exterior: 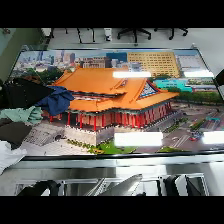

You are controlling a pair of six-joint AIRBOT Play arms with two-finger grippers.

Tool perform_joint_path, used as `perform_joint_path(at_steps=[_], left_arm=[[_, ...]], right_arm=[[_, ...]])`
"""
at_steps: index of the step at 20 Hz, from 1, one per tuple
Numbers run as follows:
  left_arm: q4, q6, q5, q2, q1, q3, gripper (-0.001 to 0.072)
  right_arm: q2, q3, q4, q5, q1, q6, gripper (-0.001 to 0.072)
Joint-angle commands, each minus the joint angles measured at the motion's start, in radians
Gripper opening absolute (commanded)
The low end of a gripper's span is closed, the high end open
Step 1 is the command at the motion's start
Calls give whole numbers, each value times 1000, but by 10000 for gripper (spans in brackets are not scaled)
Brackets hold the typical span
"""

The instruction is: Fold the shirts.

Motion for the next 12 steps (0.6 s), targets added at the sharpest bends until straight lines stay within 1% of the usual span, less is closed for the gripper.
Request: perform_joint_path(at_steps=[1, 10, 11, 12], left_arm=[[-1, 0, 2, -4, 0, 0, 23], [-2, 0, 0, -71, 0, 0, 23], [-2, 0, 0, -87, 0, 0, 23], [-7, -1, -30, -108, 0, 0, 26]], right_arm=[[0, 0, -1, 0, 0, 1, 20], [0, 0, -2, 1, 0, -10, 20], [-3, 0, -13, 1, 0, -93, 20], [-9, 0, -31, 2, 0, -185, 20]])
